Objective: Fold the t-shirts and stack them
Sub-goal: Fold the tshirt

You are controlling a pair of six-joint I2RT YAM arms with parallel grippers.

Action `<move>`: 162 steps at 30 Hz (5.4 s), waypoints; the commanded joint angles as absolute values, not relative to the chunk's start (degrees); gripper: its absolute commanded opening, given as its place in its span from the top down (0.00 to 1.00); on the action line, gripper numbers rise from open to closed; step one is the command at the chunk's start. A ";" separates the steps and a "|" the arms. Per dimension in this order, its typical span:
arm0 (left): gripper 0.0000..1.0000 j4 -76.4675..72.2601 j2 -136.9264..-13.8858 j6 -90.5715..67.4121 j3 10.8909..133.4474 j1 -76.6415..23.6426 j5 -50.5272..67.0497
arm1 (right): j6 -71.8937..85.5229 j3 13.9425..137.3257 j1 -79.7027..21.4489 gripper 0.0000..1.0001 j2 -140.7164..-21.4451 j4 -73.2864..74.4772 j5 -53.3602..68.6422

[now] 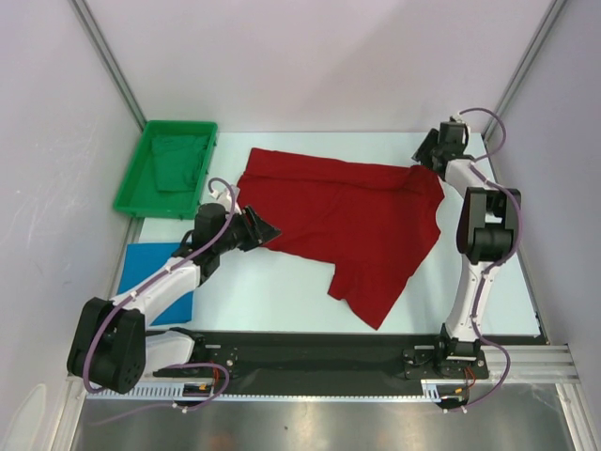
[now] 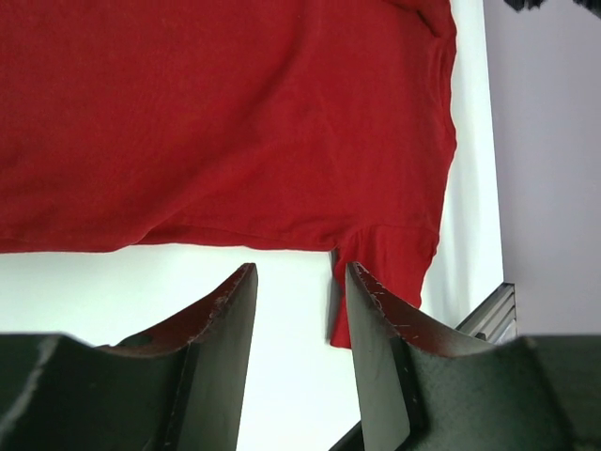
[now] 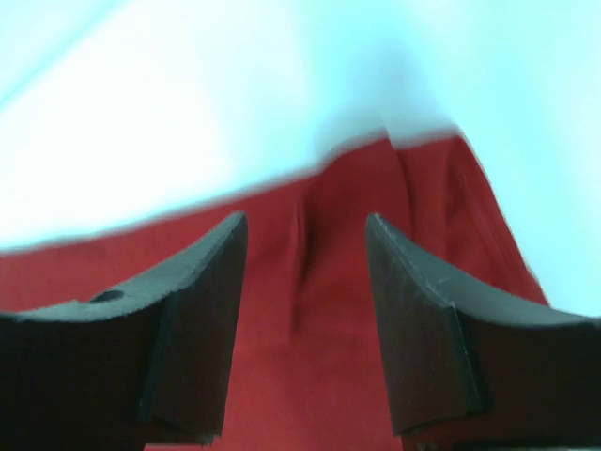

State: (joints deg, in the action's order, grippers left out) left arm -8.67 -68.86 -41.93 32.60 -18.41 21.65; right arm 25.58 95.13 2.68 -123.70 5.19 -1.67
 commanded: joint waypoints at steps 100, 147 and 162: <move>0.46 -24.70 -122.77 -55.99 80.65 -34.45 24.26 | 28.32 77.03 3.69 0.24 -108.88 -0.27 16.88; 0.57 -2.37 -139.13 -41.13 103.53 -38.85 13.62 | -1.85 119.00 -9.05 0.65 -140.45 23.29 -4.48; 0.90 -0.79 -140.10 -40.08 106.17 -38.23 13.97 | -0.26 118.13 -9.05 1.00 -136.85 23.38 -4.30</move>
State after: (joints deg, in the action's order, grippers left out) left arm -1.43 -139.55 -41.50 103.31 -38.46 13.72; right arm -0.54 116.71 -8.78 -139.85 24.14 -3.70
